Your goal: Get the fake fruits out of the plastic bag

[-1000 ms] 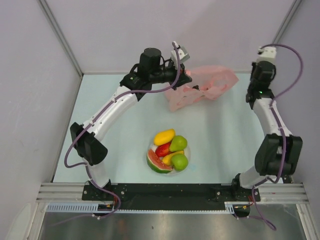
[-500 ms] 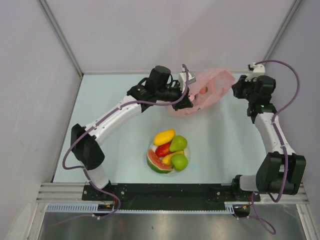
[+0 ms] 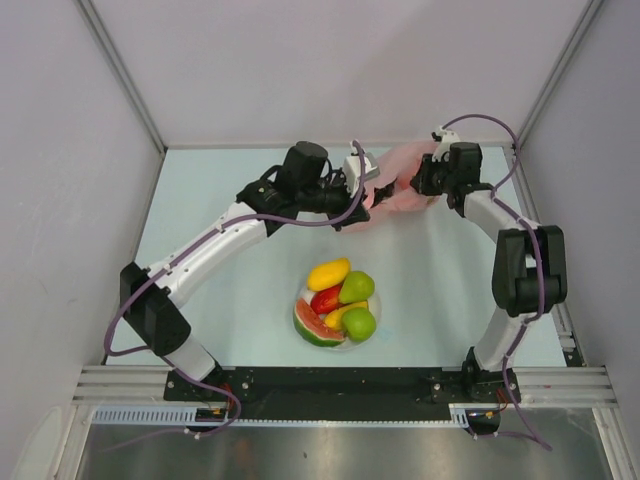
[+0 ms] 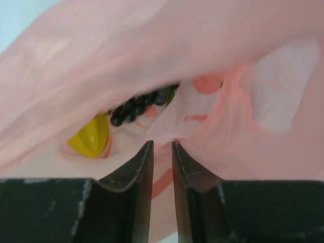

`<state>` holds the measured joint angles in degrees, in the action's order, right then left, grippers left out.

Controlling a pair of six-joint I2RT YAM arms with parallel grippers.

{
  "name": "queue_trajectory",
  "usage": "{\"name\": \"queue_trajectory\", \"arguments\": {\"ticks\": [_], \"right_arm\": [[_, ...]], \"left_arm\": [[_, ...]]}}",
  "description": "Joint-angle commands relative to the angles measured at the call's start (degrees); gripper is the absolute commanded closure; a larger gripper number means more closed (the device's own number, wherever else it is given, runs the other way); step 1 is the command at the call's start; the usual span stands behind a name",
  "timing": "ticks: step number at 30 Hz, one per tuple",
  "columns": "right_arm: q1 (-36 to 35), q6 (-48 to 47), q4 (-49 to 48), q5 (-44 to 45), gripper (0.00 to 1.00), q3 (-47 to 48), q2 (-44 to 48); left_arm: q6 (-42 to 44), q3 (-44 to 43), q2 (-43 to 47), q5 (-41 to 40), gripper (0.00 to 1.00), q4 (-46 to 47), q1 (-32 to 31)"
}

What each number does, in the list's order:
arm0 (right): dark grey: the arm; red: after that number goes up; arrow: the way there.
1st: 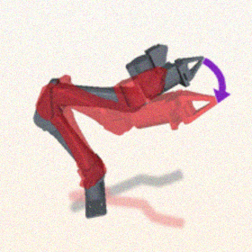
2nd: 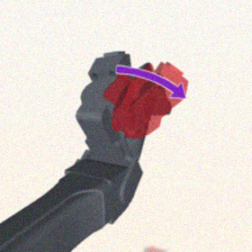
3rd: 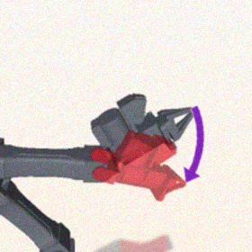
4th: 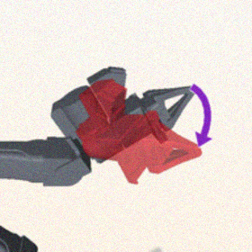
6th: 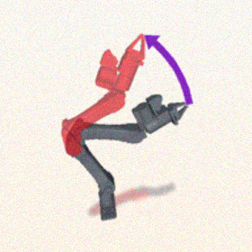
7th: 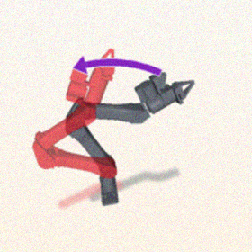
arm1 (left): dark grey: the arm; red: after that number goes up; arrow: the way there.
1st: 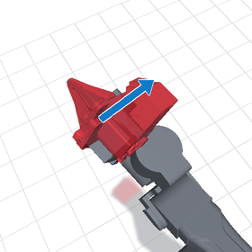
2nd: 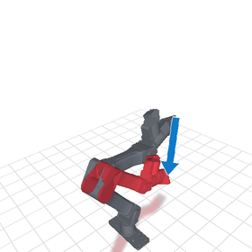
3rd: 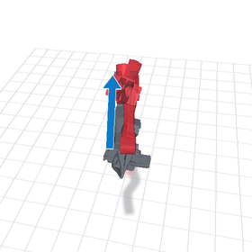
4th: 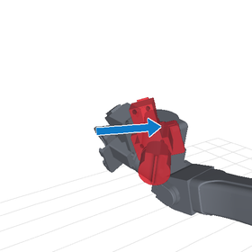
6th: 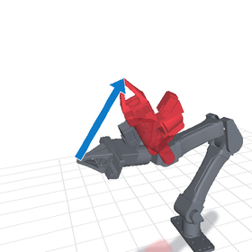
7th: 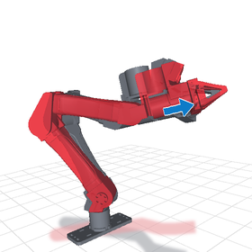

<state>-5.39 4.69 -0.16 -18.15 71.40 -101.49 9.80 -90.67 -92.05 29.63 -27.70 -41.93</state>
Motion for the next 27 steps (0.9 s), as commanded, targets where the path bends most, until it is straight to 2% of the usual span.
{"name": "queue_trajectory", "arguments": {"ticks": [1, 4, 6, 8, 10, 13, 16, 19, 23, 27], "right_arm": [[0.64, 0.59, -1.77, 3.30, 0.73, 7.17, -6.33], [0.73, -1.69, -1.59, 9.42, 0.72, 8.23, -10.37], [2.13, -1.70, -2.12, 13.21, 0.78, 8.23, -11.62], [3.62, -0.47, -3.87, 21.02, 0.83, 8.23, -11.89], [7.21, 0.23, -5.71, 26.73, 0.89, 8.32, -11.10], [11.79, -0.38, -8.09, 30.79, 0.92, 9.02, -8.29], [16.44, 1.63, -5.82, 32.56, 0.95, 8.76, -3.20], [21.18, 6.11, -1.26, 27.76, 0.98, 4.82, 3.91], [25.16, 9.81, 3.93, 23.87, 1.00, -7.56, 16.12], [27.53, 10.16, 7.28, 23.34, 1.00, -24.85, 29.92]], "left_arm": [[2.67, 1.29, 2.75, -2.02, 1.00, -1.12, 0.18], [4.17, 1.29, 2.58, -3.60, 1.00, -2.09, 0.10], [5.40, 0.76, 2.49, -4.49, 1.00, -2.62, 0.18], [6.45, 0.59, 2.75, -5.28, 1.00, -2.79, 0.18], [7.07, 0.15, 2.84, -6.15, 1.00, -2.62, 0.18], [7.07, -1.26, 2.49, -5.46, 1.00, -2.35, 0.18], [6.55, -2.84, 1.87, -3.62, 1.00, -1.57, 0.10], [5.32, -3.28, 0.65, -1.42, 1.00, -0.42, 0.10], [4.00, -3.11, -1.81, 2.53, 1.00, -0.25, -0.69], [3.29, -1.80, -2.96, 5.09, 1.00, 0.10, -1.84]]}}
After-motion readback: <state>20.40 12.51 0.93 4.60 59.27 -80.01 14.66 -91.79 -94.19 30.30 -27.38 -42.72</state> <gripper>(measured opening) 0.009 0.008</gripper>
